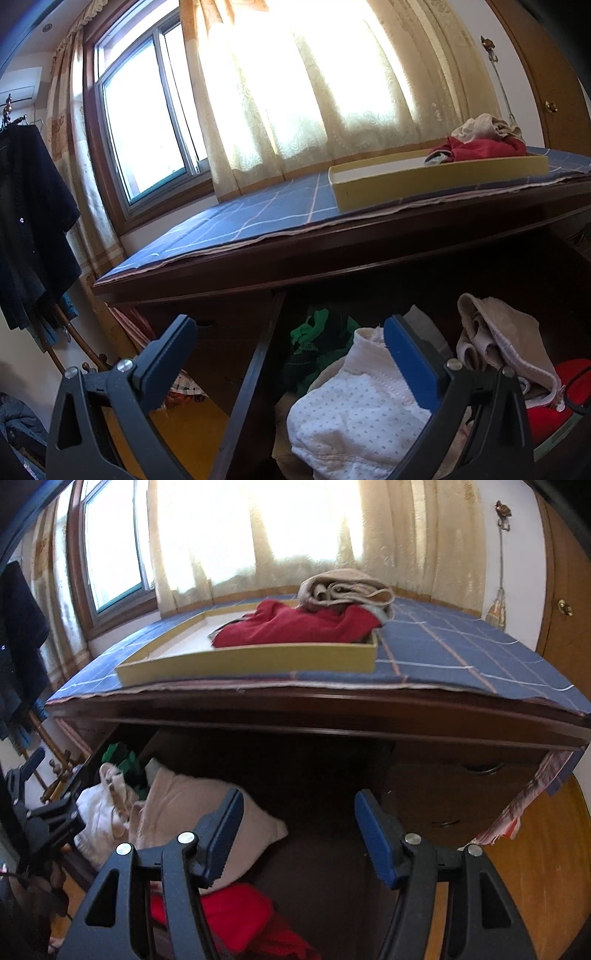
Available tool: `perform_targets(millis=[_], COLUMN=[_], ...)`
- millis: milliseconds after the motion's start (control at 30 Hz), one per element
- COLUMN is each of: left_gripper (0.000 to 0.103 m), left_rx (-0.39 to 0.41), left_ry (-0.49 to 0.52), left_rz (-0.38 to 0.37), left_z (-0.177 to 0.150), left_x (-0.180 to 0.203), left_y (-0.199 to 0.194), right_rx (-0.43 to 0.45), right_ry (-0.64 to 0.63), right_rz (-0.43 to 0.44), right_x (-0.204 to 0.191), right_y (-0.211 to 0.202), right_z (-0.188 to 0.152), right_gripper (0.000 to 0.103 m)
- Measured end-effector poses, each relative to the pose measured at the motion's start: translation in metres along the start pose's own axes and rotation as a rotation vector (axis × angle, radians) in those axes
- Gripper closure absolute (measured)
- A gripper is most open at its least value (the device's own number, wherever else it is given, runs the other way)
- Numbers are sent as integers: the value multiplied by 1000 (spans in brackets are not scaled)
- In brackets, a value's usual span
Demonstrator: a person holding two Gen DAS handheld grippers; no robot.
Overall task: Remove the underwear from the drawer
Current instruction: 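Move the right tool down into the drawer toward the beige lace garment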
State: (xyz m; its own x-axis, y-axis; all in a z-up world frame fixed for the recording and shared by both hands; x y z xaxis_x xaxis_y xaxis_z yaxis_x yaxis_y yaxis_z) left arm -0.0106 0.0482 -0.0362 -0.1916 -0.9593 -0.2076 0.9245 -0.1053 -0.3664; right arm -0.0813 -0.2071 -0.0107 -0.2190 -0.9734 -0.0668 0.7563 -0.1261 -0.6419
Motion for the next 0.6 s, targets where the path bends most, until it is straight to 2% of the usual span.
perform_targets(millis=[167, 300, 600], left_gripper=[0, 0, 0], left_rx=[-18, -42, -72], left_ry=[-3, -9, -22], left_rz=[3, 0, 6], left_z=[-1, -2, -3], left_x=[0, -1, -1], left_y=[1, 4, 8], right_rx=[-48, -123, -280], right_ry=[-30, -59, -73], right_rz=[66, 145, 264], right_x=[-18, -43, -83], right_y=[8, 28, 71], right_z=[-2, -8, -14], right_gripper=[38, 38, 38])
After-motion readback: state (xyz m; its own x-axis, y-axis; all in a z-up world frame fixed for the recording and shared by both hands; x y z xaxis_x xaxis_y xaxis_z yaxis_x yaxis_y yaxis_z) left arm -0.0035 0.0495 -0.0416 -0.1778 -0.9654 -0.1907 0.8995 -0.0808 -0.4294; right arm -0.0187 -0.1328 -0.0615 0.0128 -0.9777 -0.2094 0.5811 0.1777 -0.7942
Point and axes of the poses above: each gripper's, at about its wrist camera, not at the fingertips, and y roughly the way its jaws point, x to its right, z to its top, the point moved 7 cm from there along y, roughly the way its jaws point, and after that the axes turned 4 degrees about -y, right-handed, at the moved point
